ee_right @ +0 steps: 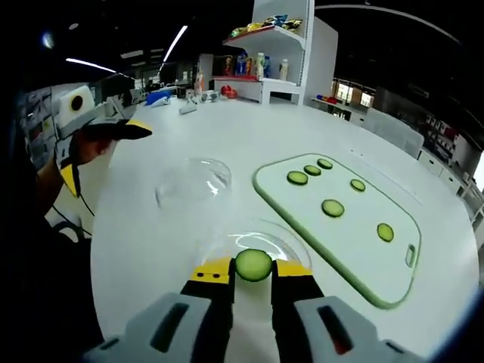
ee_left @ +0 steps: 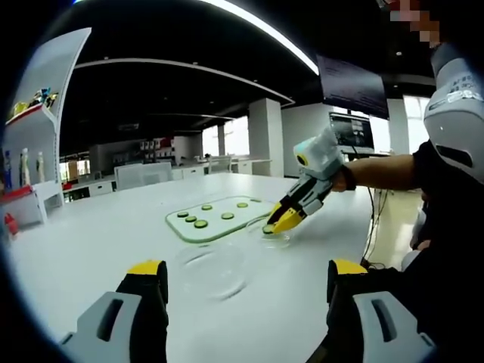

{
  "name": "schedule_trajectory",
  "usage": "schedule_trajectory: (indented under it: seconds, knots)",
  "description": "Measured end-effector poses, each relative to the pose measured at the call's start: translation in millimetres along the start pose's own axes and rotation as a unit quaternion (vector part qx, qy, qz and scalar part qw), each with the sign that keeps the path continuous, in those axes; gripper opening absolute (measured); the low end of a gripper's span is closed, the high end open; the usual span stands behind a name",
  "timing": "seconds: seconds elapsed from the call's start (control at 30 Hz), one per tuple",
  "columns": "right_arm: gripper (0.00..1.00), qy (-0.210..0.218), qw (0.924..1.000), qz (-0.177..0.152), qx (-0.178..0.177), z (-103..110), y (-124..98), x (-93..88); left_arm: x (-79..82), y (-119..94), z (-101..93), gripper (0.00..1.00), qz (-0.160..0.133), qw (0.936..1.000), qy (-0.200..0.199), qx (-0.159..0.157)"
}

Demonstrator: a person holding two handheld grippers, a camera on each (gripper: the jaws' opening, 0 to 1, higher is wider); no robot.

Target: Open the petri dish lid, add cucumber slices into the petri dish, and close the lid

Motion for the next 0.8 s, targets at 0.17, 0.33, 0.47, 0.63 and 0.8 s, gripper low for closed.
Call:
schedule_trajectory:
  seconds: [0.17, 0.33, 0.47, 0.63, 0.8]
  knots:
    - [0.16, 0.004, 1.0000, 0.004, 0.002, -1.0, 0.6, -2.5, -0.5, 0.7, -0.5, 0.86, 0.001, 1.0000, -0.001, -0.001]
    - [0.16, 0.007, 0.9999, 0.011, 0.005, -0.3, 1.9, -5.9, 0.2, 1.2, -2.7, 0.86, 0.001, 1.0000, -0.001, -0.005]
    - [0.16, 0.008, 0.9999, 0.011, 0.006, -0.1, 1.7, -6.7, 1.2, 0.7, -1.9, 0.86, -0.001, 1.0000, -0.003, -0.004]
    - [0.16, 0.018, 0.9998, 0.010, 0.008, 0.0, 1.3, -7.7, -1.2, 1.1, -1.7, 0.86, 0.005, 1.0000, 0.001, -0.002]
    - [0.16, 0.022, 0.9997, 0.009, 0.009, 0.9, 0.6, -7.4, -1.1, 1.0, -1.8, 0.86, 0.003, 1.0000, -0.001, -0.002]
Point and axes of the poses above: the point that each gripper's makers call its tool centre point, and the gripper's own axes: y roughly forward along the fingers, z roughly to its left, x roughly out of its top, the point moved 2 cm from there along -y, roughly backward along the fingers, and after that the axes turned 11 degrees about -y, right-handed, at the moved point
